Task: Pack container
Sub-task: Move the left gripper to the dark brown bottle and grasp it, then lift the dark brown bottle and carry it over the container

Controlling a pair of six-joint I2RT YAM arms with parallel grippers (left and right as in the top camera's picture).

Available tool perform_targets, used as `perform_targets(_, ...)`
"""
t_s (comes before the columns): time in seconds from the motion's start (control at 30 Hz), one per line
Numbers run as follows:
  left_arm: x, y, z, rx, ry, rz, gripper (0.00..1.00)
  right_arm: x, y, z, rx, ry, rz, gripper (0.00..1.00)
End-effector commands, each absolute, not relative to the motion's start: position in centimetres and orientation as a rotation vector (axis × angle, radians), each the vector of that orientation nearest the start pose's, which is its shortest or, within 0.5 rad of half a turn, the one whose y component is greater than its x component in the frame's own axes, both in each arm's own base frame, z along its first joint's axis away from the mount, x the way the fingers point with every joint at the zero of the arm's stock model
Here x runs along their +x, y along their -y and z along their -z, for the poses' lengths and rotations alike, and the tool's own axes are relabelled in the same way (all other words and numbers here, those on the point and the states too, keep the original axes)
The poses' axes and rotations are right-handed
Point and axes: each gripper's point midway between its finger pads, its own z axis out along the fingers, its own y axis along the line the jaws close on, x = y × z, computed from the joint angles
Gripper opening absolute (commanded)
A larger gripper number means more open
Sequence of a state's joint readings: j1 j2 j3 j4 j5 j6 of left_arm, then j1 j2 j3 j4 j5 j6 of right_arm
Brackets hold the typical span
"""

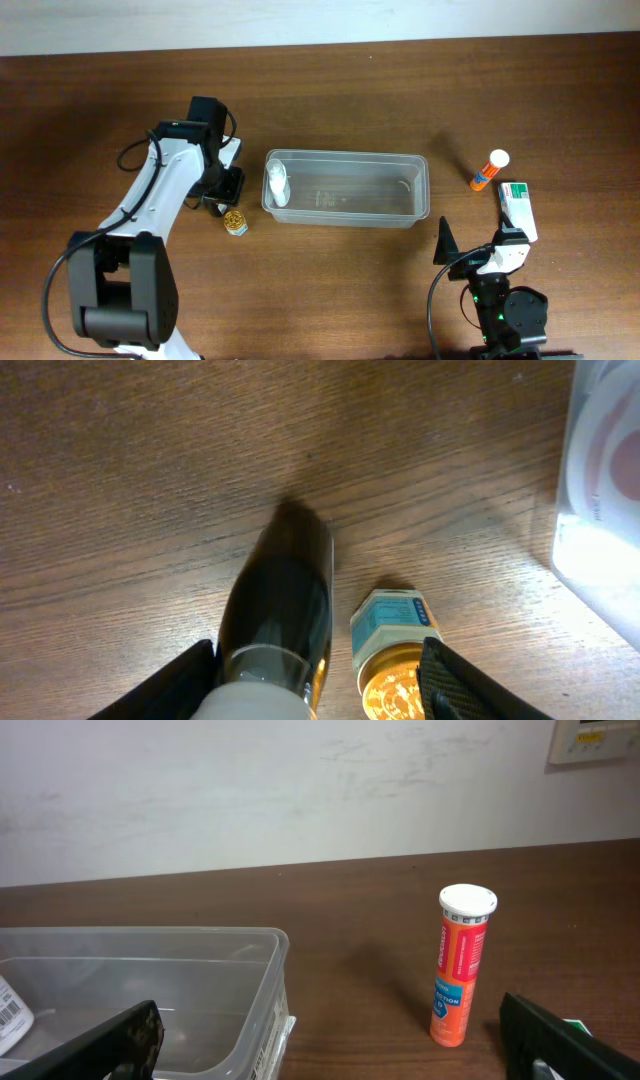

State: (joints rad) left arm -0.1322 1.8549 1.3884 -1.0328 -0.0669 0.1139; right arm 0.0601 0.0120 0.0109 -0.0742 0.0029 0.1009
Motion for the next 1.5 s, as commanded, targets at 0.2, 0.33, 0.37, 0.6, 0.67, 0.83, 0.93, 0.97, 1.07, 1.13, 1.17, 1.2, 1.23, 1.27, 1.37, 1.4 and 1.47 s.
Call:
perform_targets(0.2,35.5,2.3,-7.0,0.384,-3.030,-0.198,0.43,24.6,-1.4,-15.4,0.035,-1.656,-0.114,0.98)
perform_targets(0.33,35.5,2.3,-7.0,0.384,-3.029,-0.196,0.34,24.6,-1.4,-15.4,0.035,-1.656,-0.114,0.98)
perform_targets(0.37,35.5,2.3,-7.0,0.384,-3.029,-0.196,0.31,24.6,-1.4,-15.4,0.035,-1.656,-0.113,0.98)
perform_targets(0.6,36.9,2.6,-9.0,0.369,-2.969,-0.191,0.12,24.6,-1.4,-15.4,0.035,-1.656,-0.113,0.98)
perform_targets(0.67,37.9,2.7,-10.8,0.360,-2.926,-0.188,0.12,24.6,-1.4,-15.4,0.035,-1.656,-0.114,0.98)
perform_targets(0.83,40.1,3.0,-17.8,0.320,-2.792,-0.178,0.11,24.6,-1.4,-15.4,0.035,-1.656,-0.113,0.98)
perform_targets(0.93,41.5,3.1,-23.6,0.257,-2.681,-0.161,0.06,24.6,-1.4,-15.4,0.035,-1.656,-0.114,0.98)
perform_targets(0.97,41.8,3.2,-25.5,0.235,-2.641,-0.153,0.04,24.6,-1.4,-15.4,0.035,-1.656,-0.114,0.98)
perform_targets(1.07,42.2,4.1,-30.8,0.174,-2.525,-0.109,0.01,24.6,-1.4,-15.4,0.035,-1.656,-0.113,0.98)
perform_targets(1.13,42.2,5.4,-33.5,0.151,-2.460,-0.058,0.01,24.6,-1.4,-15.4,0.035,-1.656,-0.114,0.98)
perform_targets(1.17,42.0,6.5,-34.6,0.145,-2.432,-0.018,0.01,24.6,-1.4,-15.4,0.035,-1.656,-0.113,0.98)
perform_targets(1.2,41.9,7.5,-35.2,0.144,-2.416,0.020,0.01,24.6,-1.4,-15.4,0.035,-1.656,-0.114,0.98)
perform_targets(1.23,41.7,8.6,-35.6,0.146,-2.405,0.059,0.01,24.6,-1.4,-15.4,0.035,-1.656,-0.113,0.98)
perform_targets(1.27,41.4,10.3,-35.7,0.152,-2.401,0.106,0.01,24.6,-1.4,-15.4,0.035,-1.656,-0.114,0.98)
perform_targets(1.37,40.3,14.8,-34.9,0.200,-2.432,0.182,0.01,24.6,-1.4,-15.4,0.035,-1.656,-0.114,0.98)
perform_targets(1.4,39.9,16.1,-34.5,0.217,-2.443,0.201,0.01,24.6,-1.4,-15.4,0.035,-1.656,-0.113,0.98)
perform_targets(1.47,39.1,18.9,-33.8,0.253,-2.463,0.241,0.01,24.6,-1.4,-15.4,0.035,-1.656,-0.114,0.98)
